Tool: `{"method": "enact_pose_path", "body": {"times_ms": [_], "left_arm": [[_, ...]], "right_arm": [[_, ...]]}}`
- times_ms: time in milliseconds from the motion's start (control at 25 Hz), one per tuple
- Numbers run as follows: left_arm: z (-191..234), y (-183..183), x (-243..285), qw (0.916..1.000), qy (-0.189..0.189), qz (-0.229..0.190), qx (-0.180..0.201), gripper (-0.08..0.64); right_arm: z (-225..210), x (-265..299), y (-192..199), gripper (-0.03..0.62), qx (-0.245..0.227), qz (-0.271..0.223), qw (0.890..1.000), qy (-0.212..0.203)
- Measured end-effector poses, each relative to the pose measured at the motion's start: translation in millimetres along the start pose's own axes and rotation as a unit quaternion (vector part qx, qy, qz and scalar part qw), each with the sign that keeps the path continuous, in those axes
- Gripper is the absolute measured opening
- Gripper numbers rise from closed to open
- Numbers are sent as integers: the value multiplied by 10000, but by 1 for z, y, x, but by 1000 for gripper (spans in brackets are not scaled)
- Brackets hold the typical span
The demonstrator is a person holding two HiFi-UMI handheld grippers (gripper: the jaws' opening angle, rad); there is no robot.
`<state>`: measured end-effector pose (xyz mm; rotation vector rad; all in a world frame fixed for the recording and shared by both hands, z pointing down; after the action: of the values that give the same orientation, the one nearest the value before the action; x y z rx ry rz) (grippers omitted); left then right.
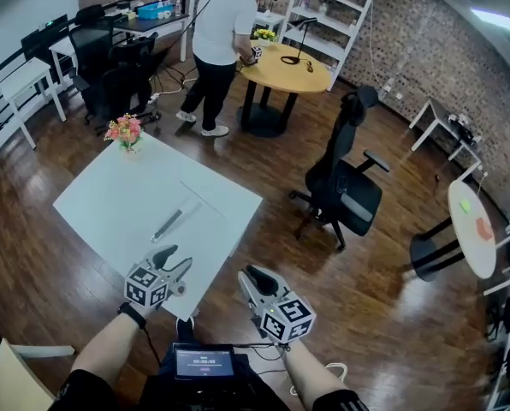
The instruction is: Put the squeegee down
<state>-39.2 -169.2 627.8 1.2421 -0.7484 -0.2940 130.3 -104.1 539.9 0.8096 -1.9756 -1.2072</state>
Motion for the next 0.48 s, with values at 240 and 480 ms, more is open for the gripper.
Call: {"method": "enact_pose_path", "body": {"times_ms": [240, 480], "left_arm": [[-59, -5, -40, 9994, -170, -292, -120, 232], [-108, -3, -67, 9990, -245, -349, -102, 232]], "right_arm": [[10, -48, 9, 114, -83, -47, 9999, -134], [16, -81, 19, 97, -26, -28, 9997, -253]]}}
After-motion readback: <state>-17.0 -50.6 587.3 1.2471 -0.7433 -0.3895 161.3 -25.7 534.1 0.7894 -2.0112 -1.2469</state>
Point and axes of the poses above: the fingertips, and each gripper's own axes: x forward along the fingers, z to its left, y out of its underside, the point moved 1 cm from there along -x, backward along the fingers, and after that the axes turned 4 degrees about x, right-handed, at the moved point
